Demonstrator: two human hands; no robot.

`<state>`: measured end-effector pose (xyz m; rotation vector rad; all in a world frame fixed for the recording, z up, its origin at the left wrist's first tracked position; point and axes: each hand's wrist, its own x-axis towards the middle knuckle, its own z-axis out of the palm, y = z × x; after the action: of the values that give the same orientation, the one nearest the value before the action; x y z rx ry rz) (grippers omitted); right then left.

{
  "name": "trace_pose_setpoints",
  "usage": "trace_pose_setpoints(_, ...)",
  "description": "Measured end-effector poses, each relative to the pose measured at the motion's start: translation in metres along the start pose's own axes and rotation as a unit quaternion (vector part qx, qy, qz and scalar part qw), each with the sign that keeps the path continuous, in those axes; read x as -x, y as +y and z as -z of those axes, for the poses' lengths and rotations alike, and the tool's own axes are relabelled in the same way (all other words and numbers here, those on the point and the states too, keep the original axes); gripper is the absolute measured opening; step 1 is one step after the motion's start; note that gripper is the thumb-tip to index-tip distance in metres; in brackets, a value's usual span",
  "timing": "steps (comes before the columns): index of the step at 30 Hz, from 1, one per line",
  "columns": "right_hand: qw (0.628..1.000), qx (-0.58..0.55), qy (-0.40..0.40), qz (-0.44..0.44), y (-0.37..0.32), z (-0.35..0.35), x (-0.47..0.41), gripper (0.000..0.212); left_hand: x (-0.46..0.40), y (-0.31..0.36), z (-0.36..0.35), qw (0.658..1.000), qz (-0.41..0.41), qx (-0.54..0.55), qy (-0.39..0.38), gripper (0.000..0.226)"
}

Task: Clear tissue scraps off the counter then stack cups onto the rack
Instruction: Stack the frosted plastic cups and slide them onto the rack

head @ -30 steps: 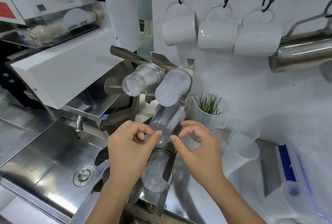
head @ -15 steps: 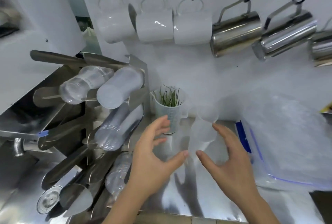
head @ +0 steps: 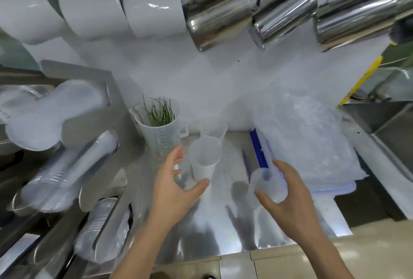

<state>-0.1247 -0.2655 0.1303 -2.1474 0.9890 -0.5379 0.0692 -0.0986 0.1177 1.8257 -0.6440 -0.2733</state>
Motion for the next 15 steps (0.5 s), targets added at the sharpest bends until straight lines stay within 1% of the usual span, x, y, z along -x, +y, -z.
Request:
trace_pose_setpoints(2, 1.000, 0.010, -0.012, -0.020, 0.015, 0.000, -0.004, 0.075, -0.006, -0.007, -0.013, 1.000, 0.009, -0.013, 0.005, 0.098)
trace_pose_setpoints(5, 0.999, 0.027, -0.032, -0.019, 0.028, -0.005, -0.008, 0.079, -0.013, -0.016, -0.024, 0.999, 0.017, -0.042, -0.001, 0.106)
trace_pose_setpoints(8, 0.997, 0.040, -0.058, -0.025, 0.038, -0.009, -0.012, 0.090, -0.020, -0.024, -0.033, 0.997, 0.027, -0.068, -0.006, 0.111)
trace_pose_setpoints(11, 0.995, 0.060, -0.075, -0.035, 0.046, -0.014, -0.017, 0.100, -0.027, -0.031, -0.040, 0.997, 0.038, -0.063, -0.006, 0.116)
trace_pose_setpoints(15, 0.993, 0.073, -0.083, -0.039, 0.052, -0.017, -0.022, 0.105, -0.035, -0.034, -0.046, 0.998, 0.054, -0.039, -0.010, 0.122)
